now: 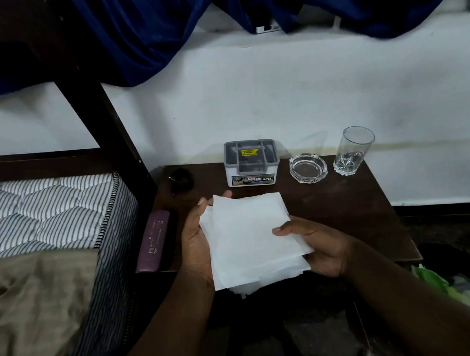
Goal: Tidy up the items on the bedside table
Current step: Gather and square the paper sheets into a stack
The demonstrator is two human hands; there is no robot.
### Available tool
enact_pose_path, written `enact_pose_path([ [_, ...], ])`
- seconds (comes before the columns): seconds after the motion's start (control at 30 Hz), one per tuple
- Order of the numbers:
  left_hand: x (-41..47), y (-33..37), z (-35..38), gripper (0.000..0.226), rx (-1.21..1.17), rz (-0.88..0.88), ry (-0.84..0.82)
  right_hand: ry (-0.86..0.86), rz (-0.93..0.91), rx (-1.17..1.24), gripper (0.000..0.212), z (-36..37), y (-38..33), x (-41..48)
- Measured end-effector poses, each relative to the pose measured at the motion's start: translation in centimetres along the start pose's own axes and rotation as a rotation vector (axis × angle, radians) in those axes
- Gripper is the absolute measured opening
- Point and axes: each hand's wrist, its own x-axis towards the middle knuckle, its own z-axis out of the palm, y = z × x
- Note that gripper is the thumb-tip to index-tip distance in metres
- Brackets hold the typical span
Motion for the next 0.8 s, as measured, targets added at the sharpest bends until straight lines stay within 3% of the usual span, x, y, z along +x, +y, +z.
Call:
enact_pose_path([
  [0.03, 0.0, 0.0, 0.0, 0.026, -0.002, 0.029, 0.019, -0.016, -0.003, -0.004, 0.052, 0.2, 0.0, -0.1],
  [0.17, 0.7, 0.3, -0.2, 0.064, -0.004, 0.139, 0.029, -0.054, 0.008, 0.01, 0.041, 0.5, 0.3, -0.3],
  [0.37, 1.2, 0.1, -0.7, 0.057, -0.001, 0.155, -0.006, -0.058, 0.006, 0.01, 0.036, 0.3, 0.5, -0.3],
  [0.57, 1.6, 0.4, -1.2, 0.049, 0.082, 0.202, 0.168, -0.012, -0.027, -0.071, 0.05, 0.2, 1.2, 0.5],
  [0.7, 0.6, 0.6, -1.1, 0.044, 0.204, -0.096, 0.218, 0.099, -0.076, -0.089, 0.065, 0.1, 1.3, 1.5],
  [0.8, -0.1, 0.6, -1.4, 0.037, 0.366, -0.164, 0.217, 0.167, -0.116, -0.181, 0.052, 0.4, 0.8, 1.8],
])
